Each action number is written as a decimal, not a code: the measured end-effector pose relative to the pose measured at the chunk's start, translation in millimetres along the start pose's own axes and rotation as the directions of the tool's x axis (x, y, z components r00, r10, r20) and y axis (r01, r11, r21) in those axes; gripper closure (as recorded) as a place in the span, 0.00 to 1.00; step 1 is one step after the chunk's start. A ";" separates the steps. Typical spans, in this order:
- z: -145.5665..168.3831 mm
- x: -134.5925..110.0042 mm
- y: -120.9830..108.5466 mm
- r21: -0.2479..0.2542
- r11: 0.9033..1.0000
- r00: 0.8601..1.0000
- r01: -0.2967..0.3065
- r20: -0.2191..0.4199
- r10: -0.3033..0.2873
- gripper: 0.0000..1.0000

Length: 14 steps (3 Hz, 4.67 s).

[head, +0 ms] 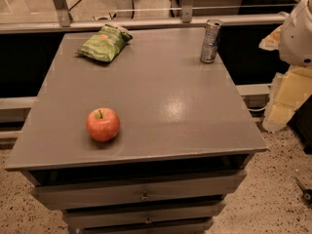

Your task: Move redbull can near apple

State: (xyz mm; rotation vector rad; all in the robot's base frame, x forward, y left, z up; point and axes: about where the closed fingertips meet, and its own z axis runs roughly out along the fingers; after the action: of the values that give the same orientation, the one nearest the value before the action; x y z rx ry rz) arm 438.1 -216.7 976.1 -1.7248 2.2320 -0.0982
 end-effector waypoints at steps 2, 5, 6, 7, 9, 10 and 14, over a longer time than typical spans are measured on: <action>6.7 0.7 -18.9 0.042 0.999 1.000 -0.017 0.027 0.016 0.00; 73.7 -9.1 -202.8 0.209 0.939 0.937 -0.274 0.277 0.212 0.00; 88.8 -16.8 -246.9 0.196 0.909 0.880 -0.368 0.389 0.273 0.00; 105.2 -27.9 -279.0 0.160 0.882 0.805 -0.443 0.504 0.313 0.00; 146.9 -57.1 -304.2 0.049 0.902 0.676 -0.428 0.680 0.284 0.00; 157.7 -69.4 -301.3 0.004 0.918 0.643 -0.396 0.715 0.274 0.16; 86.6 -141.1 -226.7 -0.094 0.980 0.565 -0.175 0.805 0.178 1.00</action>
Offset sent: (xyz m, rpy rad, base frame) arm 0.0562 -0.0160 -0.0100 0.0578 -0.1104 -0.0513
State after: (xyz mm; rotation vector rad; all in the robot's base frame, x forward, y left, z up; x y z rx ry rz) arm 705.5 -131.4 978.9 -1.1419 1.6423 0.6336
